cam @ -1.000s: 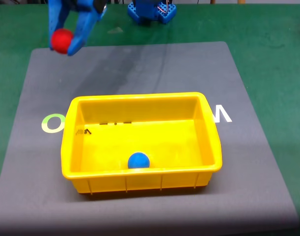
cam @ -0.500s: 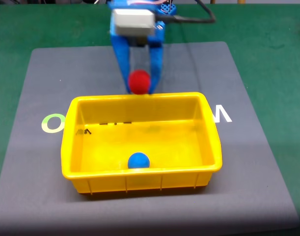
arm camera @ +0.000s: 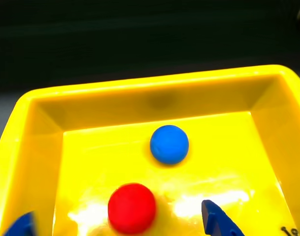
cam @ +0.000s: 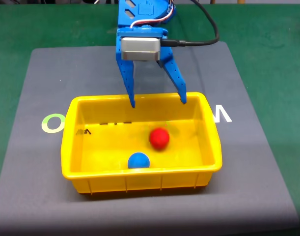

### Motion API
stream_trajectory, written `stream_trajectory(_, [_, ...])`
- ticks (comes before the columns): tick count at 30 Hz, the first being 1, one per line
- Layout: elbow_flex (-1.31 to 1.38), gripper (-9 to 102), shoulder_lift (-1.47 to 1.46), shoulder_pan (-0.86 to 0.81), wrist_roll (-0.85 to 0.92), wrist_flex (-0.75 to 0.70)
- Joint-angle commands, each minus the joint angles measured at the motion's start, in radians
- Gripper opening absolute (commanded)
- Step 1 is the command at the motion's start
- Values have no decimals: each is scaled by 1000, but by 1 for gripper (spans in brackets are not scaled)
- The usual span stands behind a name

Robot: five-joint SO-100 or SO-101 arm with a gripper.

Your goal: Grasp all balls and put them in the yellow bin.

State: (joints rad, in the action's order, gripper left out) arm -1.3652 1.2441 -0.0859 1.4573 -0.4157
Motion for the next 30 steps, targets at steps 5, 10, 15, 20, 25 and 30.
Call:
stream_trajectory(5, [83, 41, 97, 0, -20, -64])
stream_trajectory(10, [-6, 31, 334, 37, -37, -259])
stream_trajectory(15, [-256, 17, 681, 115, -12, -499])
stream_trajectory(20, [-675, 0, 1022, 170, 14, -571])
stream_trajectory(25, [-1144, 0, 1344, 138, 110, -572])
stream_trajectory(30, [-1440, 0, 1537, 118, 138, -592])
